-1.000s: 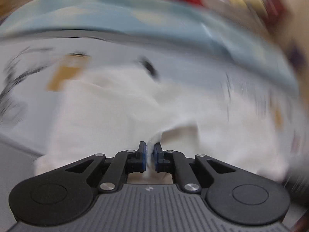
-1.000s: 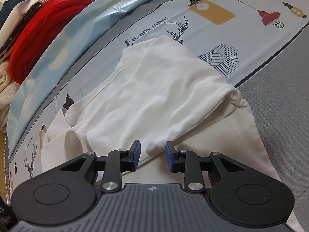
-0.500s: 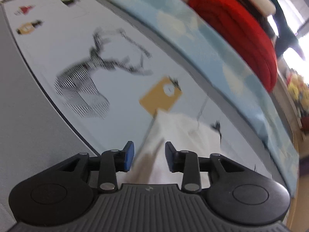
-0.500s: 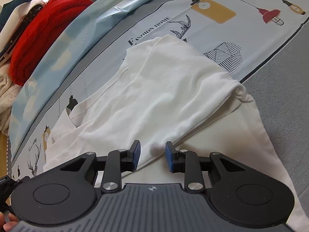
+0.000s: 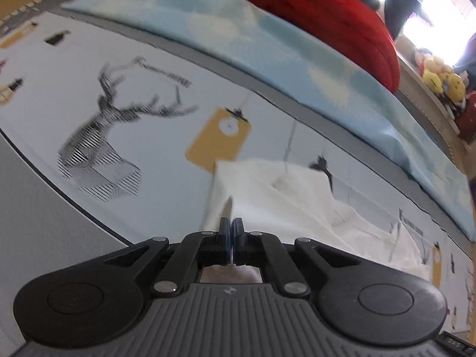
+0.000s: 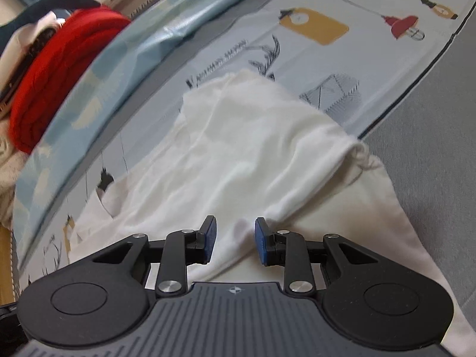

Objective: Fold small clothes

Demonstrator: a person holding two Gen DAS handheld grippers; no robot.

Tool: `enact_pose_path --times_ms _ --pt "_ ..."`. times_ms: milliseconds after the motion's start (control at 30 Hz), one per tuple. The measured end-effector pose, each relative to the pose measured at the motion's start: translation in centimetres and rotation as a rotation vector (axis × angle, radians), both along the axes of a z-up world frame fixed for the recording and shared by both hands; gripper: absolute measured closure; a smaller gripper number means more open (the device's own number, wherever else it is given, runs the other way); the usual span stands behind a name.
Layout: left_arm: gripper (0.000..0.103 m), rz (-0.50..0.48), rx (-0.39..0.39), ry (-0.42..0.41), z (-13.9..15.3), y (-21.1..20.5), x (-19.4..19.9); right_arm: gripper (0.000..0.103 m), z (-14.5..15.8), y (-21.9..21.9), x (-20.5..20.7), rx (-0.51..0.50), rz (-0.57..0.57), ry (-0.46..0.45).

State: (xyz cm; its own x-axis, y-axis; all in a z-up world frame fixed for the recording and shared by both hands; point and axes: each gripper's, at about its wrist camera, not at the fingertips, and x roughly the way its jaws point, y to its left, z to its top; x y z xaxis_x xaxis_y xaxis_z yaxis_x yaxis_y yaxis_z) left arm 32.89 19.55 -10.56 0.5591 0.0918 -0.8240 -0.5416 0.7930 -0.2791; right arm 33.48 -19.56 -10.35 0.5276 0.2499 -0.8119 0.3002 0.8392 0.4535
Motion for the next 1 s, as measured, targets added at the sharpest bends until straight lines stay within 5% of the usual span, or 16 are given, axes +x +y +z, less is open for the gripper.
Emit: enact_pose_path --times_ms 167,267,367,500,600,800,1000 --pt "0.098 0.06 -0.039 0.133 -2.6 1.5 0.2 0.073 -0.1 -2.0 0.1 -0.029 -0.117 -0.003" --pt "0.098 0.044 -0.039 0.063 -1.6 1.3 0.0 0.073 -1.3 -4.7 0.1 -0.076 -0.274 0.075" --pt "0.088 -0.065 -0.071 0.001 -0.9 0.2 0.5 0.073 -1.9 -6.9 -0.4 -0.049 -0.389 0.121" --pt "0.083 -0.08 -0.169 0.101 -3.7 -0.2 0.9 0.073 0.5 -6.3 -1.3 -0.103 -0.405 -0.014" --pt "0.085 -0.052 -0.166 0.182 -5.6 0.2 0.9 0.059 1.4 -5.9 -1.0 -0.091 -0.377 -0.089" --pt "0.074 -0.084 -0.106 0.099 -2.9 -0.7 0.8 0.057 -1.4 -6.7 -0.2 -0.023 -0.369 0.045" --pt "0.071 -0.085 -0.083 0.165 -4.3 -0.8 1.1 0.057 -1.4 -7.3 -0.6 -0.065 -0.385 0.068"
